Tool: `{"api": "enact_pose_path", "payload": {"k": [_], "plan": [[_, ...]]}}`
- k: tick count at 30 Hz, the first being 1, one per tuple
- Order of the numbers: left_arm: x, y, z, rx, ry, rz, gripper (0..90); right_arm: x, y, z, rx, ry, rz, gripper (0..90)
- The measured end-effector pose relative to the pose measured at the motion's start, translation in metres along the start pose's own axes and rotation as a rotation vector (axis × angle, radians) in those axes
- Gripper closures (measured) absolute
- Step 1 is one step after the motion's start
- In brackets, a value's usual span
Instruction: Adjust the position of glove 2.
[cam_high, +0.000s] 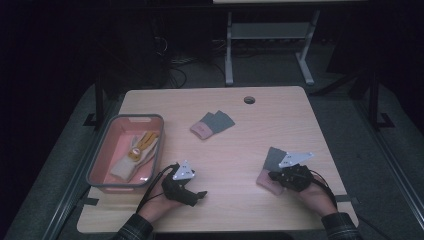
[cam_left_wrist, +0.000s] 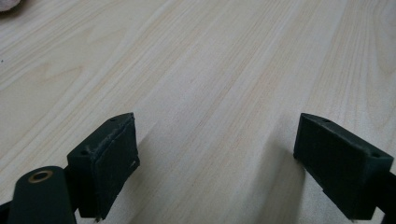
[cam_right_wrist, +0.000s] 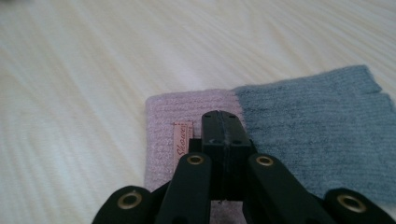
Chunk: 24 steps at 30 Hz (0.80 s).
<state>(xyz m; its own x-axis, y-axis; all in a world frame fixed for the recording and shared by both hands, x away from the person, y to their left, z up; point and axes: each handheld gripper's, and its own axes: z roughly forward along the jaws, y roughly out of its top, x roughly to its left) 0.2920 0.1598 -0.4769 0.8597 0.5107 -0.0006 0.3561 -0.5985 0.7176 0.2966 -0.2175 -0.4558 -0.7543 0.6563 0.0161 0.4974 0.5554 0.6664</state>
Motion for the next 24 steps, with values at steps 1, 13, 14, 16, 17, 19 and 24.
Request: {"api": "enact_pose_path", "payload": {"k": [1,13,14,16,17,19,24], "plan": [[0.0,0.0,0.0,0.0,0.0,0.001,12.6,0.003,0.001,0.0,0.002,0.006,-0.008,90.0],[0.0,0.0,0.0,-0.002,0.001,0.003,12.6,0.03,0.0,-0.002,0.015,0.065,-0.066,90.0],[0.0,0.0,0.0,-0.002,0.001,0.003,12.6,0.032,-0.001,-0.003,0.014,0.065,-0.071,90.0],[0.0,0.0,0.0,-0.002,0.001,0.003,12.6,0.032,0.0,-0.005,0.003,0.063,-0.069,90.0],[0.0,0.0,0.0,-0.002,0.001,0.002,12.6,0.03,0.001,-0.007,-0.01,0.06,-0.06,90.0],[0.0,0.0,0.0,-0.002,0.001,0.002,12.6,0.023,0.005,-0.009,-0.031,0.041,-0.032,90.0],[0.0,0.0,0.0,-0.001,0.001,0.002,12.6,0.0,0.016,-0.004,-0.06,0.001,0.02,90.0]]}}
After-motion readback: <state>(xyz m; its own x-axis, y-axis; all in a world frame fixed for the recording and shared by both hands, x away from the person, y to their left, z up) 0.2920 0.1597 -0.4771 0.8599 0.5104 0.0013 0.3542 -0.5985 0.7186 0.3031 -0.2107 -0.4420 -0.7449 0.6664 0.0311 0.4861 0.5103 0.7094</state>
